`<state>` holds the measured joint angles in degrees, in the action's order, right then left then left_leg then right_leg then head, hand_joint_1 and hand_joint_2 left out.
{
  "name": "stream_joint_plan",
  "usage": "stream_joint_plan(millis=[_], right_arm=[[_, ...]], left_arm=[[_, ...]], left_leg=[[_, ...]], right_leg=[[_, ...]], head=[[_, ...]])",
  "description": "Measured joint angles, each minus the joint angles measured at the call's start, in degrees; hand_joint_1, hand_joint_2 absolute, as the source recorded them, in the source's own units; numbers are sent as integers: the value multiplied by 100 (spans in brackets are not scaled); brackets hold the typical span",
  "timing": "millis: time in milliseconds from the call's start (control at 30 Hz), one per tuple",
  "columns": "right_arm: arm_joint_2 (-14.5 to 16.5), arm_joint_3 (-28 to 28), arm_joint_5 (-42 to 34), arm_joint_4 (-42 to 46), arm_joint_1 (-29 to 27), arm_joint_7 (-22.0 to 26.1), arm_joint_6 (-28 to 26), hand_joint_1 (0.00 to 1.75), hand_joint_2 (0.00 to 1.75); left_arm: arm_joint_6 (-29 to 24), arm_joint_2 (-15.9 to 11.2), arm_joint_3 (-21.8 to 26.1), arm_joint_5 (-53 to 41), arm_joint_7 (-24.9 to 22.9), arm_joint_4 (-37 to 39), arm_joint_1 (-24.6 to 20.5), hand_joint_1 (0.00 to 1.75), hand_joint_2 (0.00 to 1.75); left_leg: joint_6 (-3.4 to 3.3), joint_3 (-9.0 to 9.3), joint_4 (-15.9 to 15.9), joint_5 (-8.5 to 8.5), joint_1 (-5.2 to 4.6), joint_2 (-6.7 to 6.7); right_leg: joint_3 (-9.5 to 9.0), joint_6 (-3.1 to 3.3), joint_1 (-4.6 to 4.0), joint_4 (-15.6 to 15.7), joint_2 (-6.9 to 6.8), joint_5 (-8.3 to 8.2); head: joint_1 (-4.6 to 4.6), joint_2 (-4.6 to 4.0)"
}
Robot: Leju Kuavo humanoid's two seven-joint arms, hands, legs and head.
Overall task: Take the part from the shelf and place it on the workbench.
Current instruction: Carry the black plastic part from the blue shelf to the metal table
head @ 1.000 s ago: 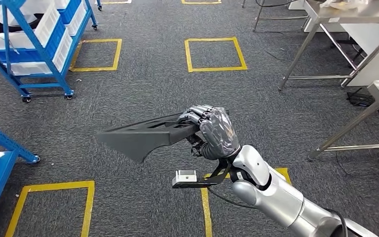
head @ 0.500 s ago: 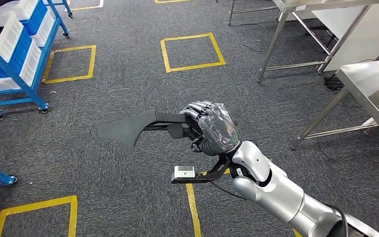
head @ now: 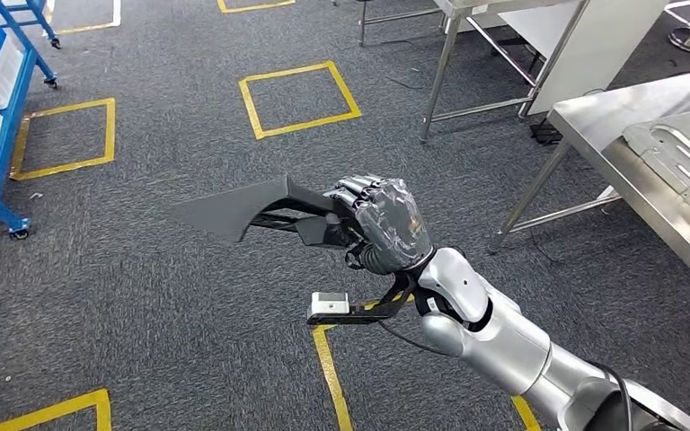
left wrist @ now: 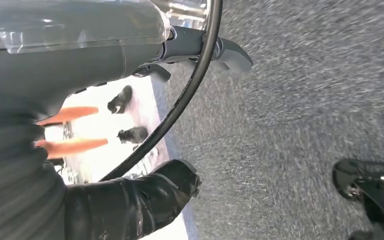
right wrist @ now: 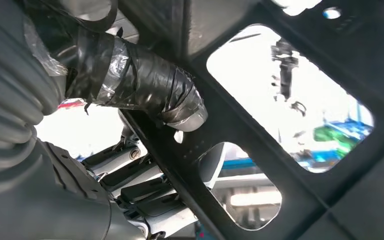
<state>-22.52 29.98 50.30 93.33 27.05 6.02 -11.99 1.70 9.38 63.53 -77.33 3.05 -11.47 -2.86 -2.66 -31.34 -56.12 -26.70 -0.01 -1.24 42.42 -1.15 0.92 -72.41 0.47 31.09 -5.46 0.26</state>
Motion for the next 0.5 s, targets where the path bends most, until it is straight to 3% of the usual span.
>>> stream_joint_plan(millis=[33, 100, 133, 200, 233, 300, 367, 433, 467, 500], right_arm=[[-50, 1, 19, -16, 69, -27, 71, 175, 175], [-152, 1, 53, -45, 270, -72, 205, 175, 175], [-199, 2, 90, -60, 392, -97, 275, 175, 175], [-306, 5, 197, -94, 625, -156, 412, 175, 175], [-373, 7, 246, -116, 723, -180, 462, 175, 175], [-479, 8, 303, -151, 875, -208, 509, 175, 175], [-537, 10, 325, -180, 990, -222, 526, 175, 175], [-555, 29, 329, -216, 1055, -229, 538, 175, 175], [-556, 45, 329, -234, 1065, -232, 542, 175, 175], [-557, 64, 329, -251, 1070, -233, 545, 175, 175]], left_arm=[[8, 2, -1, -1, 6, 0, -4, 0, 175], [23, 3, -2, -6, 13, 0, -7, 0, 175], [31, 2, -2, -12, 14, 0, -6, 0, 175], [49, -1, -4, -32, 14, 0, -16, 0, 175], [60, 1, -7, -43, 15, 0, -26, 0, 175], [71, 5, -10, -58, 16, 0, -40, 0, 175], [74, 14, -13, -66, 18, 1, -35, 0, 175], [75, 21, -13, -67, 19, 2, -26, 0, 175], [75, 21, -13, -67, 19, 2, -23, 0, 175], [75, 21, -13, -67, 19, 2, -19, 0, 175]], left_leg=[[25, 1, -25, -28, 21, -55], [104, -1, -102, -104, 48, -152], [153, -5, -141, -143, 48, -193], [231, 0, -181, -195, 24, -269], [258, 15, -187, -211, 25, -308], [306, 3, -283, -311, 56, -240], [327, -233, -806, -615, 86, -38], [316, -650, -1605, -928, 84, 69], [300, -804, -1851, -947, 79, 83], [275, -867, -1887, -851, 70, 93]], right_leg=[[-64, -45, 41, 150, -32, -147], [-382, -128, 71, 801, -199, -479], [-505, -124, 64, 1058, -269, -560], [-575, -56, 10, 1226, -311, -540], [-570, 6, 10, 1230, -256, -539], [-597, 104, 8, 1254, -179, -535], [-633, 200, 6, 1277, -104, -536], [-645, 250, -28, 1274, -7, -525], [-655, 262, -48, 1272, 55, -519], [-668, 271, -65, 1270, 120, -512]], head=[[-1, 0], [-3, 0], [-2, 0], [2, 0], [4, 0], [3, 0], [3, 0], [4, 0], [4, 0], [4, 0]])
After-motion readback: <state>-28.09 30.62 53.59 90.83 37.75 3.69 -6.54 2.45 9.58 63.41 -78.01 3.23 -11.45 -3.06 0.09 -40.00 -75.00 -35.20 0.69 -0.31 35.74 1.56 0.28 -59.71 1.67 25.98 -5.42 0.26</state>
